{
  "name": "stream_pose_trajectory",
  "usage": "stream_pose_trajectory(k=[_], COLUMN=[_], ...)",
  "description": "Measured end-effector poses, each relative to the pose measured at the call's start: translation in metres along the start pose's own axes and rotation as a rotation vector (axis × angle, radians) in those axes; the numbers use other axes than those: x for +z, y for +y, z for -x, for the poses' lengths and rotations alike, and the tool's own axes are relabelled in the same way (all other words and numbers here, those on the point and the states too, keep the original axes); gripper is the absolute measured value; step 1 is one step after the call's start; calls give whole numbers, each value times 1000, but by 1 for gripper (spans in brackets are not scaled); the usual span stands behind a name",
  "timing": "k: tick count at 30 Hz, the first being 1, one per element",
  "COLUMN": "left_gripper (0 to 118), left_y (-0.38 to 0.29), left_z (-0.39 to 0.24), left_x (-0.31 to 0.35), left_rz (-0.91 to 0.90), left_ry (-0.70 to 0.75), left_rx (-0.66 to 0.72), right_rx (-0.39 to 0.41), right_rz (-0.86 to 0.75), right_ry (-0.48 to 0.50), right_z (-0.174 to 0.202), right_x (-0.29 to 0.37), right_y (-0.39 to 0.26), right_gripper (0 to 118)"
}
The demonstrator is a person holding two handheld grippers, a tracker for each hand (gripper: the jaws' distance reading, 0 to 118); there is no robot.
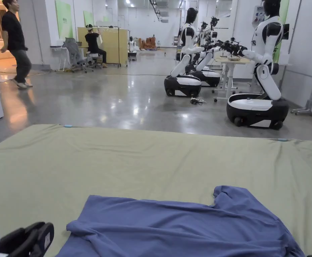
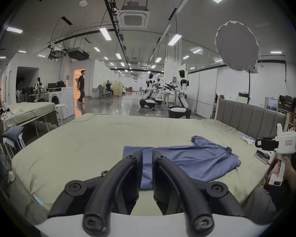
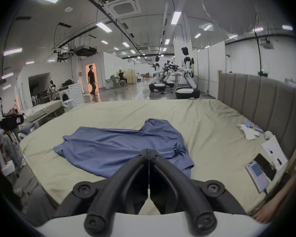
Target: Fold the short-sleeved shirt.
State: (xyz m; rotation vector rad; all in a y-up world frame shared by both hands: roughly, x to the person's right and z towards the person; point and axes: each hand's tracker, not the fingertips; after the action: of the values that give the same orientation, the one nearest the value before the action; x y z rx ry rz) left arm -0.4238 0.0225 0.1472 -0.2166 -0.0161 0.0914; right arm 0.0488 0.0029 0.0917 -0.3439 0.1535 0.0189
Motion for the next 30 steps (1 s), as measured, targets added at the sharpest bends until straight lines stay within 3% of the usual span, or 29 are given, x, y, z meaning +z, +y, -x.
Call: stream_pose_trajectory(k=[2,5,9,16,20,26,27,28,29,30], left_gripper=[3,3,3,3,3,5,5,20,53,66], left_y=[-7,-20,-21,-16,-20,-42,-47,-51,-53,-55], left_z=[-4,-14,-17,-18,-13,18,27,34,42,50], left_x=[12,20,21,11,-3,-50,-60,-71,-88,-103], left_rz=[24,53,55,54,80,145,143,175,243,274], left_ry=[9,37,43,34,26,7,-52,-56,-54,-48], left_rx=[-38,-63,-76,-80,-79,3,27,51,88,113], right_rx=[34,86,88,56,0,-55,-60,-65,-73,-81], right_rz=[35,69,72,53,51,78,79,81,86,88], right_ry=[23,18,26,50,72,78,76,77,76,72], right_z=[9,20,24,21,12,-2,3,2,0,-3], right_x=[6,5,2,-1,-1,-5,-1,-1,-2,-2], right_y=[-8,-23,-29,-24,-24,-33,-31,-31,-32,-33], right_gripper=[0,0,0,0,0,0,0,0,0,0])
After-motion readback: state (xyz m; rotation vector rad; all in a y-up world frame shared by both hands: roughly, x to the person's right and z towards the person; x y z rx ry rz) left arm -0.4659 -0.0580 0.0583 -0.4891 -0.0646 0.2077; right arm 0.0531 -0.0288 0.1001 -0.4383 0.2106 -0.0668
